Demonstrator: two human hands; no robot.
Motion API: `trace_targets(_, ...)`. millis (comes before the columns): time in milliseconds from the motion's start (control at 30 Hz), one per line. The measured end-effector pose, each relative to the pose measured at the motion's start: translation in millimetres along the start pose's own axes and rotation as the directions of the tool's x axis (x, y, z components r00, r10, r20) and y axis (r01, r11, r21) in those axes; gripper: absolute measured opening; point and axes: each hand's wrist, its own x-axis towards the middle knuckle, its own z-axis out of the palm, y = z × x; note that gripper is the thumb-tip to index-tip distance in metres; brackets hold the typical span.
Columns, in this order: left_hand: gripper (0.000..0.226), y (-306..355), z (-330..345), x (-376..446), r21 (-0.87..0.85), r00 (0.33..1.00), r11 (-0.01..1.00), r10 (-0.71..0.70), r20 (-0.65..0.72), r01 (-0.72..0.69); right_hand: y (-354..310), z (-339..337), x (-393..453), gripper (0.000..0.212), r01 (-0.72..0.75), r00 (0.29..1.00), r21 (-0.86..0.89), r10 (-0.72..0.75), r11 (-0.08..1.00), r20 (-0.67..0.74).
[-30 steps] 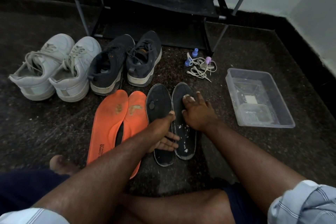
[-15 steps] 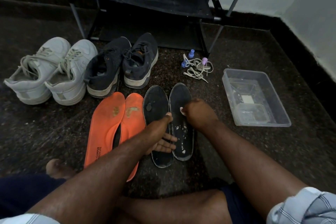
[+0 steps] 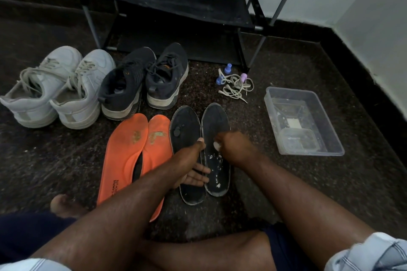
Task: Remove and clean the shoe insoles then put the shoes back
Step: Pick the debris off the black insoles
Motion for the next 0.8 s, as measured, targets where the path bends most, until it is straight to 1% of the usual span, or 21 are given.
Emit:
trace_targets(67, 0.065, 0, 0, -1, -0.001, 1.0, 1.0, 0.0, 0.0, 0.0, 3, -2, -2, 0.023, -0.006, 1.0, 0.049, 0.006, 0.999, 0.006)
trace_targets(167, 0.066, 1, 0, -3, -0.002, 1.0, 1.0, 0.002, 0.004, -0.002, 13, -12, -8, 0.018, -0.085, 0.994, 0.153, 0.093, 0.985, -0.051)
trace_targets(300, 0.065, 5, -1, -5, -0.006, 1.0, 1.0, 0.0, 0.027, 0.0, 23, -28, -21, 0.008, -0.147, 0.989, 0.255, 0.151, 0.956, 0.007)
trace_targets(467, 0.066, 9, 0, -5, -0.005, 0.999, 1.0, 0.005, 0.037, -0.005, 17, -18, -29, 0.014, -0.205, 0.976, 0.311, 0.169, 0.928, 0.138)
trace_targets(567, 0.062, 9, 0, -4, -0.002, 0.999, 1.0, 0.016, 0.028, -0.016, 11, -11, -24, 0.014, -0.235, 0.967, 0.345, 0.181, 0.909, 0.18)
trace_targets(667, 0.06, 8, 0, -3, 0.001, 0.999, 0.999, 0.033, 0.022, -0.033, 13, -9, -21, 0.015, -0.282, 0.956, 0.401, 0.22, 0.872, 0.194)
trace_targets(800, 0.059, 8, -1, -2, 0.009, 0.999, 0.999, 0.051, -0.001, -0.051, 16, -5, -18, 0.01, -0.29, 0.957, 0.452, 0.247, 0.843, 0.152)
